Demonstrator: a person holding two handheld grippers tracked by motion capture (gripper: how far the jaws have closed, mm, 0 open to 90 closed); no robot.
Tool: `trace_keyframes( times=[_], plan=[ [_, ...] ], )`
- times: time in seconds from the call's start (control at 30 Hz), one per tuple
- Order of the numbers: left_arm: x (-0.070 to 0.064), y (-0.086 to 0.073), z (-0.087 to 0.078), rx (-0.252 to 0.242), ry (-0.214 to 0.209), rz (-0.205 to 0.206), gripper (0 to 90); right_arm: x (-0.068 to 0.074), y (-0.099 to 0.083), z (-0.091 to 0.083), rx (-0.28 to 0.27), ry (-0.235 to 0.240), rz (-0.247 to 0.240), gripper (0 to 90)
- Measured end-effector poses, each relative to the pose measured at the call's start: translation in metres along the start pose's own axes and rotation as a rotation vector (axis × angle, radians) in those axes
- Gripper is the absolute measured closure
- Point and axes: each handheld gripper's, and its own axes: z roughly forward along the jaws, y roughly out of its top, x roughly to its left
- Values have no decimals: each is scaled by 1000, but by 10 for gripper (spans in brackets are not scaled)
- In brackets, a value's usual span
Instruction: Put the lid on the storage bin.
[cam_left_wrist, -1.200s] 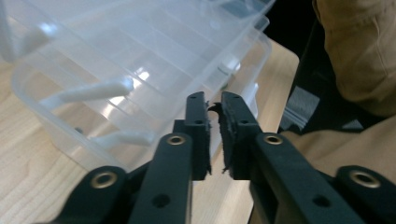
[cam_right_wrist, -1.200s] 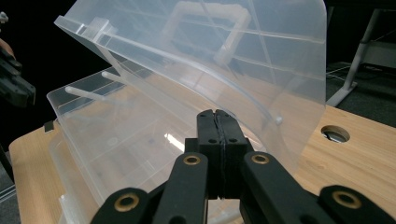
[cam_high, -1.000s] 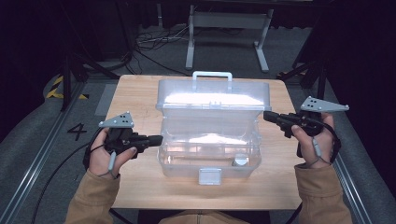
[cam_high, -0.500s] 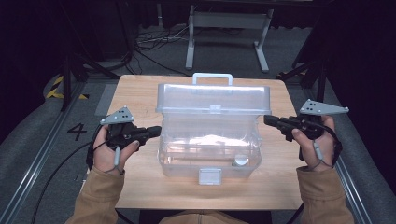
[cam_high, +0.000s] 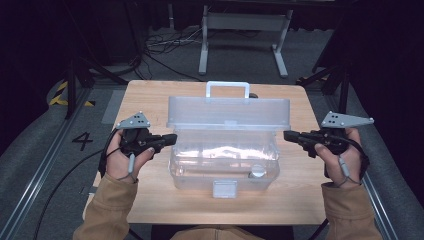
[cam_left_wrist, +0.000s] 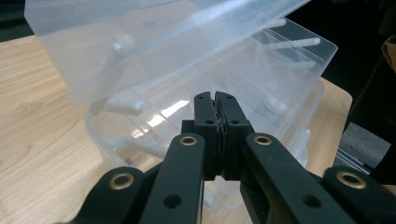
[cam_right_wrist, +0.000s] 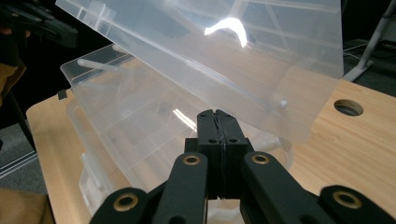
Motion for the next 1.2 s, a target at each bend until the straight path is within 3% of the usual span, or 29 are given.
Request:
trace_keyframes(
  times=[0.37, 0.73, 1.03, 1.2],
  plan=[
    [2, 2, 2, 17, -9, -37, 897, 3, -3, 1, 77, 22, -8, 900],
    [3, 2, 2, 50, -17, -37, 897, 4, -4, 2, 125, 43, -6, 900],
    [2, 1, 2, 101, -33, -54, 896, 5, -5, 2, 172, 56, -3, 900],
    [0, 1, 2, 159, -12, -37, 896, 6, -6, 2, 216, 66, -1, 900]
  ],
)
